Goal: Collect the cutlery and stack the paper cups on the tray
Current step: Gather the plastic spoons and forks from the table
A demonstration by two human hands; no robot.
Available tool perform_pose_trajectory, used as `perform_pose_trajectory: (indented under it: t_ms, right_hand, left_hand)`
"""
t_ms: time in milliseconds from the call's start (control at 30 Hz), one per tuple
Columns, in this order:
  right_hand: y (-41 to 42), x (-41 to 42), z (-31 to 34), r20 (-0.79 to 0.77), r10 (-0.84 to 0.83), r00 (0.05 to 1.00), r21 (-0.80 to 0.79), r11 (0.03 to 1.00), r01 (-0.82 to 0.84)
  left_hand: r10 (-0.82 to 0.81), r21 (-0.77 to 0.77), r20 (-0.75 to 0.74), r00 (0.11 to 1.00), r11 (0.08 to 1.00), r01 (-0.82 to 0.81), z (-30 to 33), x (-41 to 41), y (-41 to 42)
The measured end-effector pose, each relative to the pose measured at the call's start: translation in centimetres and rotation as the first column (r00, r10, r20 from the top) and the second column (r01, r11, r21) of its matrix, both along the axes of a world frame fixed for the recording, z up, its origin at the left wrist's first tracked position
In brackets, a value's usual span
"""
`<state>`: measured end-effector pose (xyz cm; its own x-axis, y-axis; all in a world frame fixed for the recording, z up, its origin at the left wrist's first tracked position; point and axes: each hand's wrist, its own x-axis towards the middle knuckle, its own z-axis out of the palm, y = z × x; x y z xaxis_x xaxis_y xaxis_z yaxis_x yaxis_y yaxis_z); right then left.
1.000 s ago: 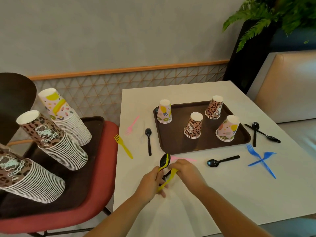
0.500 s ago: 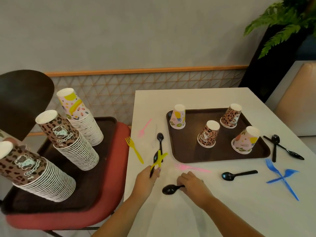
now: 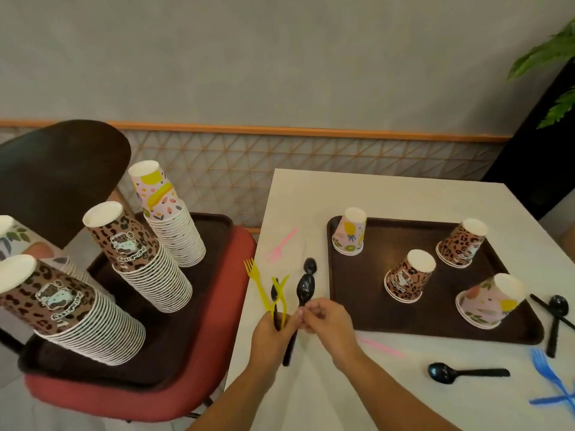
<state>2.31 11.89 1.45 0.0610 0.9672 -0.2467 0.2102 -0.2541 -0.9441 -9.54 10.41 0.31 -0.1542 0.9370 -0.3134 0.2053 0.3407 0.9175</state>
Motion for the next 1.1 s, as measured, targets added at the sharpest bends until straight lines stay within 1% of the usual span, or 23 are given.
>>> perform_pose_trajectory:
  t_ms: [67,133,200,233,267,300,333,367,467,500,567,633,700,733,800,833,867,900,933,967,1000,1033,1100]
  right_hand:
    - [1.1,-0.8,0.6,-0.062,0.015,0.998,-0.042,0.999,-0.018]
    - [2.2,-1.1,0.9,-0.095,0.045,0.994,-0.055,0.997,-0.050]
    - [3.4,-1.4,1.3,-0.081,0.035,0.996,-0.040,0.998,-0.038]
    - [4.2,-1.5,1.2,-0.004,0.007,1.000,-0.017,1.000,-0.007]
    - [4.9,-1.4,1.1,0.141,-0.019,0.990,0.017,1.000,0.017]
    - [5.8,-1.3,0.8,0.333,-0.018,0.943,0.049,0.999,0.001]
    - [6.5,-1.3,0.5,0.497,0.006,0.868,0.043,0.999,-0.031]
    - [7.2,-1.4,0.0,0.598,0.049,0.800,-0.003,0.998,-0.059]
    - [8.5,-2.2,-0.9,0.704,0.142,0.696,-0.136,0.989,-0.063]
    - [8.8,-2.6,-1.1,0.770,0.186,0.610,-0.164,0.982,-0.093]
    - [9.3,-3.2,-1.7,0.883,0.205,0.423,-0.151,0.976,-0.157]
    - [9.7,-3.6,-2.0,0.914,0.166,0.371,-0.123,0.983,-0.139]
    - [10.0,-4.2,-2.3,0.888,0.136,0.440,-0.116,0.991,-0.070]
    - [10.2,-4.4,-2.3,0.873,0.139,0.467,-0.142,0.989,-0.029]
    - [10.3,-4.4,-2.7,0.837,0.144,0.528,-0.165,0.986,-0.008]
    - [10.2,-4.4,-2.7,0.802,0.121,0.585,-0.171,0.985,0.031]
    - [10.3,-4.6,-2.9,0.744,0.056,0.666,-0.146,0.986,0.080]
    - [10.1,-4.9,-2.9,0.701,0.028,0.713,-0.138,0.986,0.097]
    - [10.0,-5.0,-3.1,0.662,-0.006,0.749,-0.120,0.986,0.114]
    - [9.9,-5.5,-3.1,0.665,-0.033,0.746,-0.062,0.993,0.099]
    - [9.7,-6.1,-3.2,0.698,-0.023,0.716,-0.028,0.998,0.059]
    - [9.5,-6.8,-3.0,0.705,-0.034,0.708,0.006,0.999,0.042]
    - [9.2,-8.2,-2.9,0.717,0.024,0.697,0.033,0.997,-0.068]
  left_hand:
    - [-0.045,0.039,-0.022,0.999,0.998,0.046,0.6,-0.6,0.7]
    - [-0.098,0.069,0.008,0.995,0.993,0.097,1.3,-1.4,1.7]
    - [-0.141,0.087,-0.019,0.990,0.986,0.142,1.7,-2.4,2.7]
    - [-0.147,0.091,-0.038,0.988,0.984,0.150,1.8,-3.0,3.2]
    - [-0.148,0.095,-0.053,0.988,0.984,0.152,1.9,-3.5,3.7]
    - [-0.148,0.103,-0.070,0.987,0.983,0.154,1.9,-4.0,4.1]
    - [-0.145,0.113,-0.090,0.985,0.981,0.155,1.9,-4.6,4.6]
    - [-0.140,0.129,-0.112,0.984,0.980,0.154,1.8,-5.1,5.0]
    - [-0.115,0.173,-0.144,0.983,0.975,0.140,1.4,-6.8,6.2]
    - [-0.112,0.172,-0.149,0.982,0.976,0.137,1.2,-7.3,6.5]
    - [-0.105,0.150,-0.128,0.986,0.981,0.124,0.5,-8.1,7.2]
    - [-0.079,0.131,-0.072,0.994,0.988,0.088,-0.1,-8.7,7.8]
    - [-0.068,0.114,-0.022,0.997,0.991,0.070,-0.2,-9.0,8.2]
    - [-0.070,0.111,0.004,0.998,0.991,0.070,-0.3,-9.1,8.3]
    - [-0.065,0.102,0.073,0.995,0.993,0.057,-0.2,-9.3,8.6]
    - [-0.054,0.094,0.108,0.993,0.995,0.044,-0.1,-9.4,8.8]
    - [-0.041,0.088,0.147,0.988,0.996,0.029,-0.1,-9.4,8.9]
    - [-0.037,0.091,0.169,0.985,0.996,0.022,-0.1,-9.5,9.0]
    - [-0.040,0.099,0.160,0.986,0.995,0.024,-0.2,-9.6,9.0]
    - [-0.052,0.117,0.125,0.991,0.992,0.037,-0.2,-9.7,9.1]
    - [-0.063,0.138,0.090,0.994,0.989,0.051,-0.4,-9.8,9.2]
    - [-0.064,0.153,0.066,0.996,0.987,0.053,-0.7,-9.9,9.2]
    - [-0.042,0.157,0.028,0.999,0.987,0.037,-1.1,-10.2,9.5]
